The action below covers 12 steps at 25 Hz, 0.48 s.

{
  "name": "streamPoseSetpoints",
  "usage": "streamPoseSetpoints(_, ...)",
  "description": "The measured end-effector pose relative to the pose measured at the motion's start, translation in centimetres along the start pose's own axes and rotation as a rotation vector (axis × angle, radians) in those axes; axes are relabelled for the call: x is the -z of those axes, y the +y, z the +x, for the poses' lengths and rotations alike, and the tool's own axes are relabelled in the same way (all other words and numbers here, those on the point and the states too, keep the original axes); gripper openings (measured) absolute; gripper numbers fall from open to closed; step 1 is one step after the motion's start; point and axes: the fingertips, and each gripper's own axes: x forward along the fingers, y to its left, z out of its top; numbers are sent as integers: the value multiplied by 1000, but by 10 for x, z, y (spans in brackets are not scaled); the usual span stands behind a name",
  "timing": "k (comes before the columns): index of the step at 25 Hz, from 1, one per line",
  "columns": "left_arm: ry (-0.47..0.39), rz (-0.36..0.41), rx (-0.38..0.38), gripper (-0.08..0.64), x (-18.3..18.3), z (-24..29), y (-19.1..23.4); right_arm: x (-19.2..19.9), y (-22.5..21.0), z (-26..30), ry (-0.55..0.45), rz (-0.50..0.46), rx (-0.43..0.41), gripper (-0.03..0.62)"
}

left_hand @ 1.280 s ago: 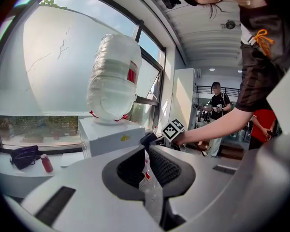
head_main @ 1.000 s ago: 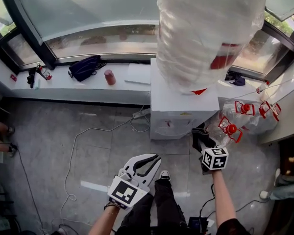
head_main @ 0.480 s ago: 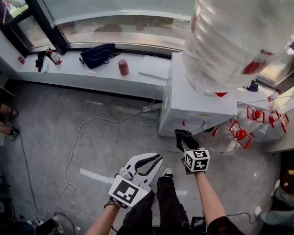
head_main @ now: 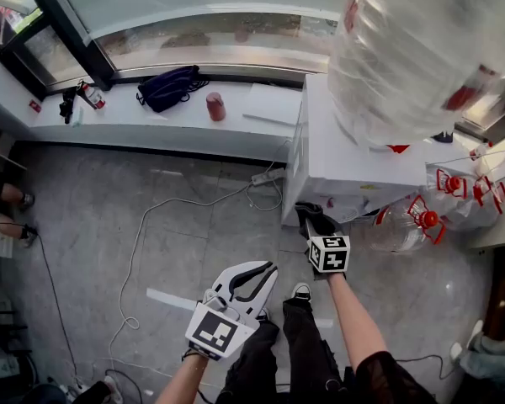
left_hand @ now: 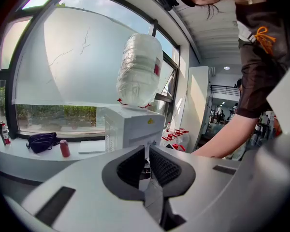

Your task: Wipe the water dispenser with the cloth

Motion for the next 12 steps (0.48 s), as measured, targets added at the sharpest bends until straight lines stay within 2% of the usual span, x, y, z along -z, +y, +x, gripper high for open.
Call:
streamPoseSetpoints(4, 7, -9, 16, 43, 11, 10, -2, 4, -18, 12, -18, 99, 18, 111)
streamPoseSetpoints(6, 4, -13, 24, 43, 15, 18, -3, 6, -32, 15, -21, 117, 36, 110)
streamPoseSetpoints(12, -3, 8, 39, 43, 25, 46, -5, 12, -90, 17, -39, 207, 98, 110)
